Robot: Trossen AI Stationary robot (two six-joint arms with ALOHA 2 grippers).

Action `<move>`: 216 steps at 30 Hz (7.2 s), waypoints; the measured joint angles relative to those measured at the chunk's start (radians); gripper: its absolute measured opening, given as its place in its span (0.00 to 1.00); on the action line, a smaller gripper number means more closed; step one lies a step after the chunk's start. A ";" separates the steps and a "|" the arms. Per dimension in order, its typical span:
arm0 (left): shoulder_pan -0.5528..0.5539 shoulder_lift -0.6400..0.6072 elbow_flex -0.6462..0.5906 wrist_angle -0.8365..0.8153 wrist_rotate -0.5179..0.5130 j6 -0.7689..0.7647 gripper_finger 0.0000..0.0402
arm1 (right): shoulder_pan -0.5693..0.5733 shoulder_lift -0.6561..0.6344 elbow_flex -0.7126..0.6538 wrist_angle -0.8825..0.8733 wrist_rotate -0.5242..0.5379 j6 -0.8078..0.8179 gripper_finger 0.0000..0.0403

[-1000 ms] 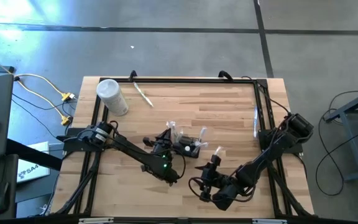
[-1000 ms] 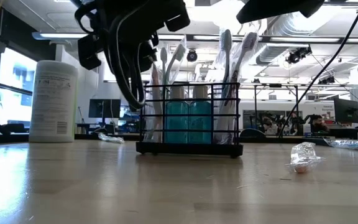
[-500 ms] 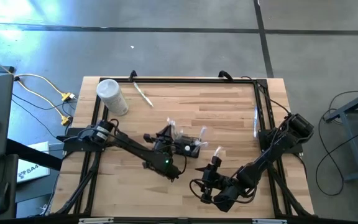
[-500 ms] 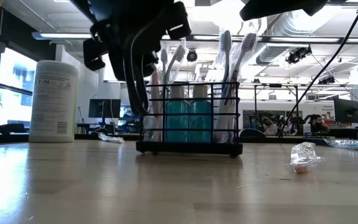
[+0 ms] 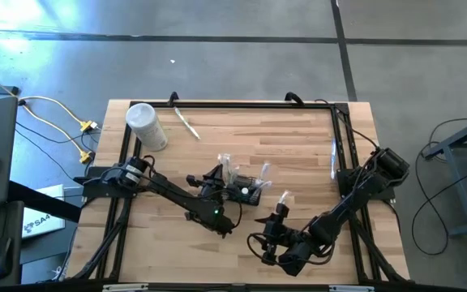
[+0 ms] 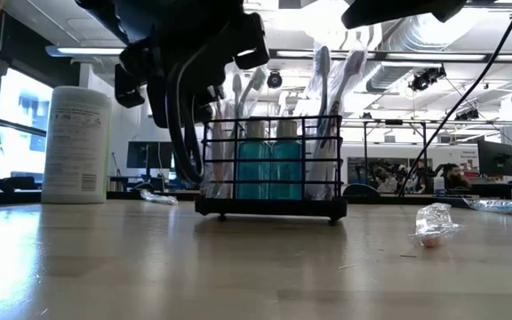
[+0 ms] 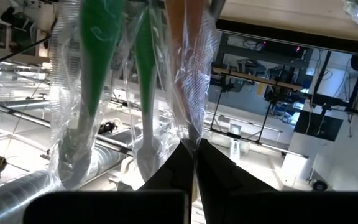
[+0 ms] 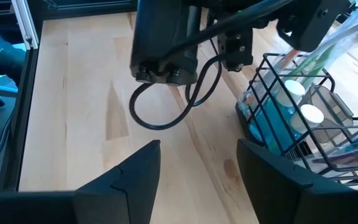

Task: Pick & Place toothbrushing station
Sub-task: Put the left orange toothbrush into the mesh organizer

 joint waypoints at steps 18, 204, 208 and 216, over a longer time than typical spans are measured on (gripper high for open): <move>-0.015 0.000 0.000 0.007 -0.014 0.000 0.01 | 0.001 0.000 0.000 0.000 -0.003 0.000 0.51; -0.026 0.000 0.000 -0.047 -0.056 -0.133 0.05 | 0.029 0.000 0.000 0.008 0.000 0.000 0.51; -0.030 0.000 0.000 -0.048 -0.052 -0.133 0.10 | 0.029 0.000 0.000 0.011 0.000 0.000 0.51; -0.046 0.000 0.000 -0.041 -0.034 -0.137 0.24 | 0.029 0.000 0.000 0.010 0.000 0.000 0.51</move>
